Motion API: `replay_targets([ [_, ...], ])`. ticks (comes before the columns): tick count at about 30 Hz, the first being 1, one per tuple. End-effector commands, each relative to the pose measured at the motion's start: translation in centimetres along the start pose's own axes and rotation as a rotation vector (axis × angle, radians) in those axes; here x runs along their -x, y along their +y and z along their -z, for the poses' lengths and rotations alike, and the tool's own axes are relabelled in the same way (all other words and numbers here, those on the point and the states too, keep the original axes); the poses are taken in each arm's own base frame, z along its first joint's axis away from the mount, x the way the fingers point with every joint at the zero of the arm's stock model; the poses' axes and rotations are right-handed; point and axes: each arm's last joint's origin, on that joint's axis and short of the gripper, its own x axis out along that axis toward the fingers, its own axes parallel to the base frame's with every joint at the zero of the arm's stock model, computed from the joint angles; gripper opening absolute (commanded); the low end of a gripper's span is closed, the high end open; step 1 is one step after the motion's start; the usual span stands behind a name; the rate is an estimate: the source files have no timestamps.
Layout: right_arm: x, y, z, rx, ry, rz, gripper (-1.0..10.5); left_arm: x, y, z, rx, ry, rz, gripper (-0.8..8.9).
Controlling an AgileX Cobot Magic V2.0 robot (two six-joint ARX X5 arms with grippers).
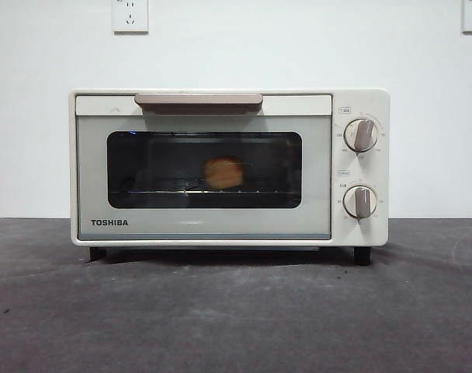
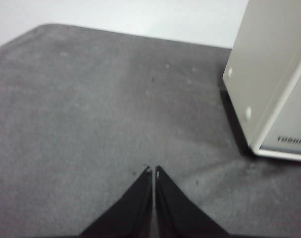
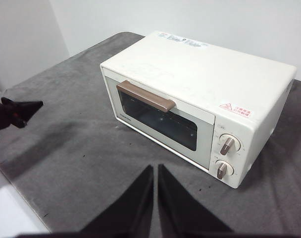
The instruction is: The left arm flap open the oven, the right arm pick bread and place it into oven, the left arm flap close the oven
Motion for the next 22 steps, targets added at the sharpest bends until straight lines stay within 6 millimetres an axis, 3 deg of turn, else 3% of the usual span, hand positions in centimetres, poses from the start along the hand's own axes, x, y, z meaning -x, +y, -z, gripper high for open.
replay_targets([
  [1,0.3,0.09,-0.48,0.005,-0.025,-0.008,0.1,-0.11,0.08,0.43,-0.018,-0.02,-0.004,0.2],
  [7,0.31,0.09,-0.49,0.005,-0.025,-0.008,0.1,-0.52,0.16,1.34,-0.032,-0.042,0.006,0.2],
  [22,0.31,0.09,-0.49,0.005,-0.025,-0.008,0.1,-0.53,0.49,1.27,-0.053,-0.048,-0.026,0.2],
])
